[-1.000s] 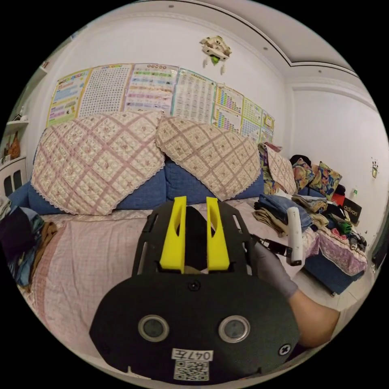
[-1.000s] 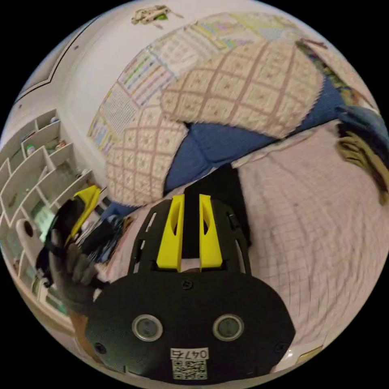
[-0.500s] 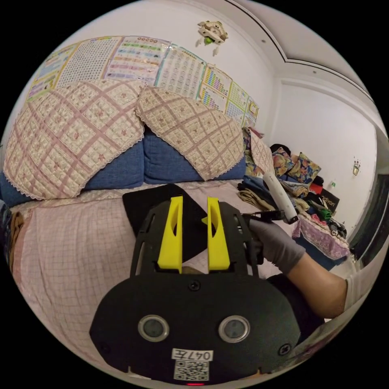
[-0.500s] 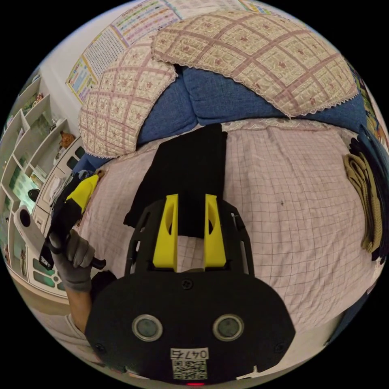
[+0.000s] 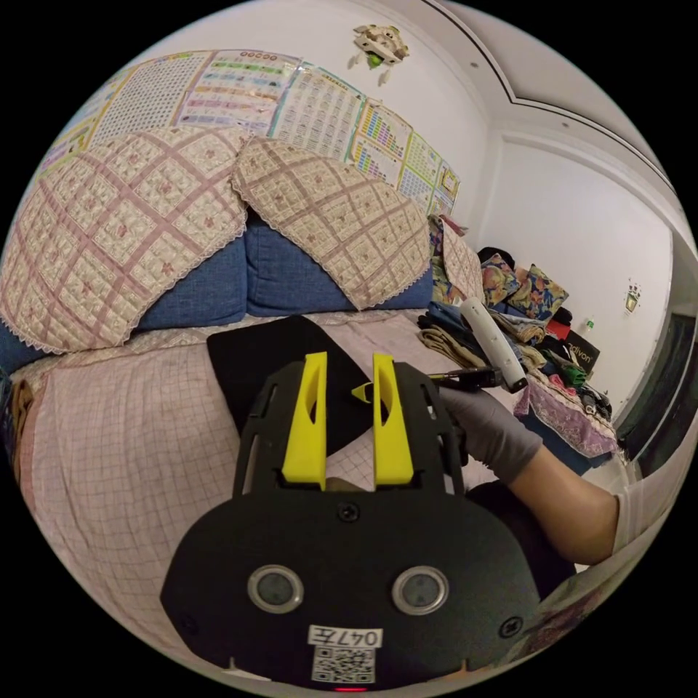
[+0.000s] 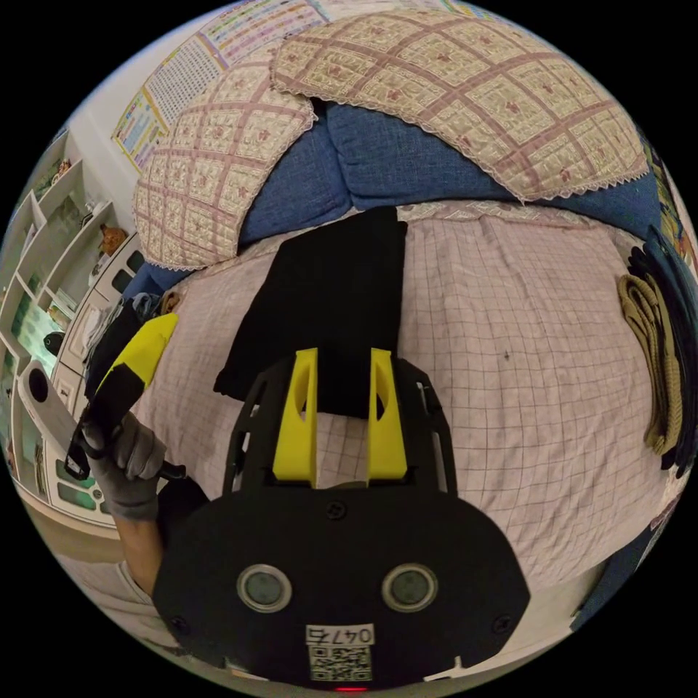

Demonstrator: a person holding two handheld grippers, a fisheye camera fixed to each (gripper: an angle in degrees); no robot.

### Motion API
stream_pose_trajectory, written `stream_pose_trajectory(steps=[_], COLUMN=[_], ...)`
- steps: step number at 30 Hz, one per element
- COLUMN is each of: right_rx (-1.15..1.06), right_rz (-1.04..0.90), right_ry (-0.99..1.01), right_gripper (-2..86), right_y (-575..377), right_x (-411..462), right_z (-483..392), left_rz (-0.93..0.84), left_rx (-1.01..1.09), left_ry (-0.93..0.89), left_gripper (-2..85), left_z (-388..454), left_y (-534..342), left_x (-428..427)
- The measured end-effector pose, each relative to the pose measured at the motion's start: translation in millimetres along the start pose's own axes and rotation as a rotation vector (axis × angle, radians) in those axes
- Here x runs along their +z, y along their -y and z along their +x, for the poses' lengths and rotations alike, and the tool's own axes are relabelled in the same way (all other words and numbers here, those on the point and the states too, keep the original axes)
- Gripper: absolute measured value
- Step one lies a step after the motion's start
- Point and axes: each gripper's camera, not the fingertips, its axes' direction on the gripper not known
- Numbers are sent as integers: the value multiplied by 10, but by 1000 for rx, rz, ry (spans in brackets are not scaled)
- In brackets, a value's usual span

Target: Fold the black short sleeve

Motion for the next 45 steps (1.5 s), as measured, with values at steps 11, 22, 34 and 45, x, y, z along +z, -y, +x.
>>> stream_pose_trajectory(steps=[11,22,34,45], right_rx=[-27,120,-7,-239], right_rz=[75,134,-74,189], right_ry=[10,31,118,299], right_gripper=[-2,38,1,1], right_y=[-134,-339,-389,-448], right_x=[-52,-203,16,-141], right_z=[139,508,385,-223], left_rz=[-20,-83,-220,-300], left_rx=[-44,-116,130,308], left_ry=[28,66,18,323], left_gripper=[96,99,128,74], left_z=[105,49,603,915], left_y=[327,485,607,490], left_x=[290,560,1072,1548])
